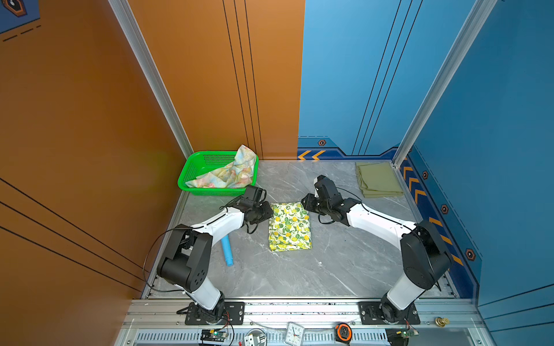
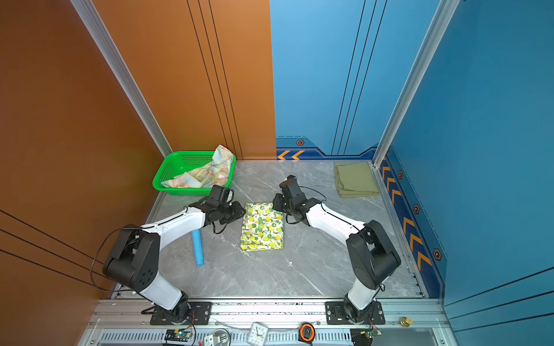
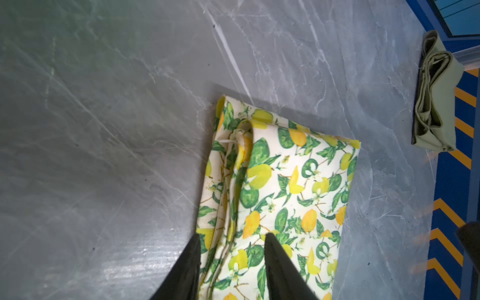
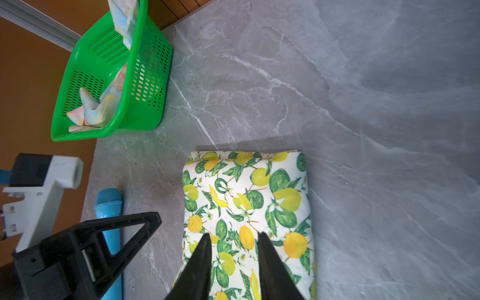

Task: Fold and stack skirts
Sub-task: Smooth out the skirt at the center of the table.

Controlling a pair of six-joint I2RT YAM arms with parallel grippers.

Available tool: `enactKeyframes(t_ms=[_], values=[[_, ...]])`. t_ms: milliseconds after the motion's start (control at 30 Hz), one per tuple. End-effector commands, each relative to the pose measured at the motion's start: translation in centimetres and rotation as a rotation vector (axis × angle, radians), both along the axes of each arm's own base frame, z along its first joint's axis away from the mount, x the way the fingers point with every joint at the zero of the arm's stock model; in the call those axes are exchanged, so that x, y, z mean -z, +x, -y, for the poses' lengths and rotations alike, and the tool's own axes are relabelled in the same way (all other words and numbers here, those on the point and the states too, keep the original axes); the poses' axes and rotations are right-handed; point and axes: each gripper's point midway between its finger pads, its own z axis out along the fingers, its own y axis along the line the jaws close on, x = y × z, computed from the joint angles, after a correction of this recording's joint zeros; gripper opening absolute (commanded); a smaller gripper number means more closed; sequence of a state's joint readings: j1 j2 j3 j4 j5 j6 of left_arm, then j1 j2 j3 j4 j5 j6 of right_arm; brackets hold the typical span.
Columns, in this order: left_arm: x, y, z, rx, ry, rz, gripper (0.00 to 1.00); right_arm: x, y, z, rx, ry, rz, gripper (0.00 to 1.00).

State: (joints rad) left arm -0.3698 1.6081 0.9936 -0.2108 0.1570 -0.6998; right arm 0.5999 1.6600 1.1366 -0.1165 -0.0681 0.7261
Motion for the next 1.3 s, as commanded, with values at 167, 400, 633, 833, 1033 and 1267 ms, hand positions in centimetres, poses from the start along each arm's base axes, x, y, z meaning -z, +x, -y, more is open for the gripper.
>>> enactKeyframes(t_ms=[167, 400, 633, 833, 1033, 1267], values=[[-0.9, -0.3, 1.6, 0.108, 0.209, 0.008, 0.55, 1.2, -1.2, 2.7, 0.015, -0.066, -0.031, 0.38], [1.4, -1.2, 0.4, 0.119, 0.396, -0.049, 0.64, 1.0, -1.4, 2.9, 0.010, -0.068, -0.030, 0.41], [3.8, -1.5, 0.5, 0.142, 0.446, -0.097, 0.63, 1.2, -1.5, 2.9, 0.015, -0.071, -0.035, 0.42], [5.9, -1.4, 1.7, 0.167, 0.454, -0.125, 0.60, 1.4, -1.6, 2.8, 0.011, -0.073, -0.040, 0.41], [6.8, -1.4, 2.5, 0.169, 0.414, -0.130, 0.42, 1.8, -1.8, 2.8, 0.006, -0.088, -0.049, 0.41], [6.9, -1.9, 1.9, 0.149, 0.336, -0.121, 0.14, 2.9, -2.0, 2.8, -0.007, -0.122, -0.065, 0.41]])
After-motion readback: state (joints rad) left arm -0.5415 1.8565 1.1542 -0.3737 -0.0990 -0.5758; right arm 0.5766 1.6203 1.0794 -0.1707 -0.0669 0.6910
